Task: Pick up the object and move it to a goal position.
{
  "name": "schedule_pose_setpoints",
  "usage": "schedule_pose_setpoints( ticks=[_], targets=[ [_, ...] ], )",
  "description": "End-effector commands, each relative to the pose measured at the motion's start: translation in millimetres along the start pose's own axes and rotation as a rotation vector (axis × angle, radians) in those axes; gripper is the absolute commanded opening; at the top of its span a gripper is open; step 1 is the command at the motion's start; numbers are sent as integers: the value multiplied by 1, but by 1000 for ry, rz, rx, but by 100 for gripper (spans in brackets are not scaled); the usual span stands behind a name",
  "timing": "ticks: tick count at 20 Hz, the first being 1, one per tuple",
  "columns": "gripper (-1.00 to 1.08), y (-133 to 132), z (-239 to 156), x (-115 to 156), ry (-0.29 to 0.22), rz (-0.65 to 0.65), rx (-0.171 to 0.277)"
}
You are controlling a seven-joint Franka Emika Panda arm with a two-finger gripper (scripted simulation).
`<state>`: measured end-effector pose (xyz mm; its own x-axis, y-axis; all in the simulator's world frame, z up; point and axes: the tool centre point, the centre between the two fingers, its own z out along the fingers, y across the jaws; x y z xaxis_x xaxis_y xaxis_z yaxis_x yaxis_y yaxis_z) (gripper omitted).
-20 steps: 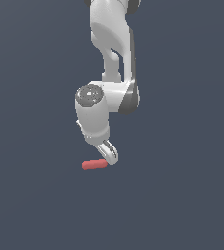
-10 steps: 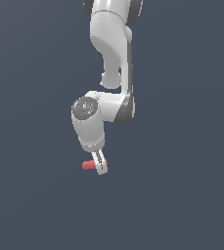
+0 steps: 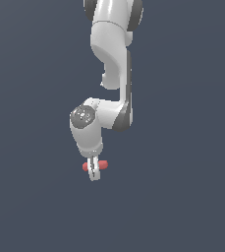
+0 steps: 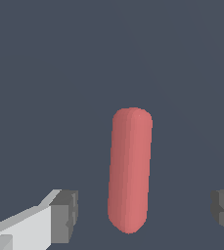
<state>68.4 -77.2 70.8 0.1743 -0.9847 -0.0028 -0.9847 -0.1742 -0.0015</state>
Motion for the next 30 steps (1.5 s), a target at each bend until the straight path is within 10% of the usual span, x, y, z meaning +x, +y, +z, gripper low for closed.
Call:
schedule_pose_setpoints(
  ticks=[1,26,27,30],
  targets=[
    [100,-1,3,2,2,31,-1],
    [100,-1,56,4,2,58,-2],
    [-100,-1,56,4,2,58,-2],
    [-100,-1,56,4,2,58,-2]
  ],
)
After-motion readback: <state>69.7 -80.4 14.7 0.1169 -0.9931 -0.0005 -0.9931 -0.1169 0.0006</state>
